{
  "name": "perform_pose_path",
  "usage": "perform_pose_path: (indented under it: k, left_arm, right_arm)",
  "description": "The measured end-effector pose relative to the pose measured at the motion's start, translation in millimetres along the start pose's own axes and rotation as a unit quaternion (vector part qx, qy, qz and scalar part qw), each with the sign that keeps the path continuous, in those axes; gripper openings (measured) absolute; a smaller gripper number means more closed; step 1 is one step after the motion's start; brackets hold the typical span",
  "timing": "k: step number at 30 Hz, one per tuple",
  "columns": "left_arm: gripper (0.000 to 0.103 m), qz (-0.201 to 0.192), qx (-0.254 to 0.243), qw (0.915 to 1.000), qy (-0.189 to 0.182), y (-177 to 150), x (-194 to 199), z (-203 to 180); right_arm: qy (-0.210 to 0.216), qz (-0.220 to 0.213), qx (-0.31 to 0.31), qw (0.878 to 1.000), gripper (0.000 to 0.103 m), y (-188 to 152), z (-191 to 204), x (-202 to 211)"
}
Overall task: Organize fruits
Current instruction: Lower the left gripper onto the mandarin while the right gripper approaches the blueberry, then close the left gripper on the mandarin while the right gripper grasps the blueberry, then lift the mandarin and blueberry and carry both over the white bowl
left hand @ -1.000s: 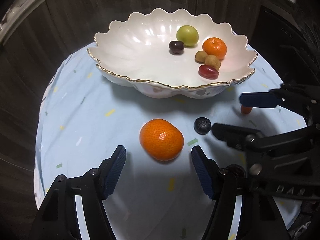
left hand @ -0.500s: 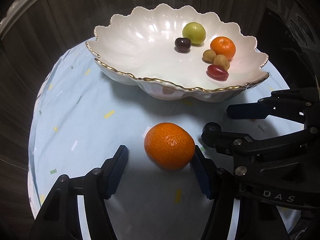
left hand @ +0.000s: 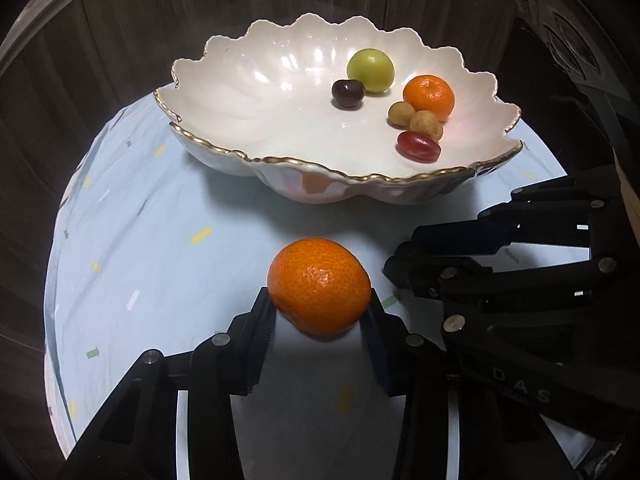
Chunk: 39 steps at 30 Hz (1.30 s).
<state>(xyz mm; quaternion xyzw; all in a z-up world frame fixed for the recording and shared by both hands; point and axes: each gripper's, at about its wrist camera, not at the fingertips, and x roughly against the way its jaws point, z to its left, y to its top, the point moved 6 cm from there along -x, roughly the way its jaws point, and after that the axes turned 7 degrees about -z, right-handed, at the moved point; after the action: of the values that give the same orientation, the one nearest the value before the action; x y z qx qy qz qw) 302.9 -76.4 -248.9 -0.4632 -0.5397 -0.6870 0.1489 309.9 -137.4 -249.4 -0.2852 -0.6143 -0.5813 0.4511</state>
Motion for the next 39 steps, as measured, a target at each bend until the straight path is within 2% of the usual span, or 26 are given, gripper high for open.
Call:
perform_pose_path:
  k: [12,39]
  left_arm:
    - [0.041,0.001,0.010,1.0000,-0.001,1,8,-1]
    - [0.041,-0.034,0.012,0.9990,0.025,11,73,-6]
  right_arm:
    - [0.004,-0.011,-0.012,1.000,0.021,0,-3,9]
    - [-0.005,-0.068,-0.019,0.998,0.021,-9,2,86]
